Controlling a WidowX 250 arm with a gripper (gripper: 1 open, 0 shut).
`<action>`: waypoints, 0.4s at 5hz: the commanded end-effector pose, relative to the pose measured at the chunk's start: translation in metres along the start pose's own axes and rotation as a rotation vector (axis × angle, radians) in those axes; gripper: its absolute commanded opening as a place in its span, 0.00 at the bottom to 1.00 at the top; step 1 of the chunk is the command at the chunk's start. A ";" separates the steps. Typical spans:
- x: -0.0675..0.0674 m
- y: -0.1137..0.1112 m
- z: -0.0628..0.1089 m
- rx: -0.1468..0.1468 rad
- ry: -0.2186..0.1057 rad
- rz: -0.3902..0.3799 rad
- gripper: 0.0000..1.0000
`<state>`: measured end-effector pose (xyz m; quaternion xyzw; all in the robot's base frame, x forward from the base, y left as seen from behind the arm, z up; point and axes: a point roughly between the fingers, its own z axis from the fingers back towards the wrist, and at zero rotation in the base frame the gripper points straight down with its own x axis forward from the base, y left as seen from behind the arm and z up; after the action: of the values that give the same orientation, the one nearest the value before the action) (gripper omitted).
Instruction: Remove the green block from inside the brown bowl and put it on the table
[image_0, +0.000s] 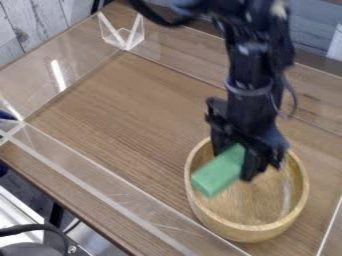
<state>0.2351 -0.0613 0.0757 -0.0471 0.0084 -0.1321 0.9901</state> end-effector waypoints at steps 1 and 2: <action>0.006 0.042 0.032 0.017 -0.090 0.110 0.00; -0.004 0.088 0.035 0.026 -0.095 0.191 0.00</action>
<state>0.2466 0.0281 0.0887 -0.0434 -0.0105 -0.0267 0.9986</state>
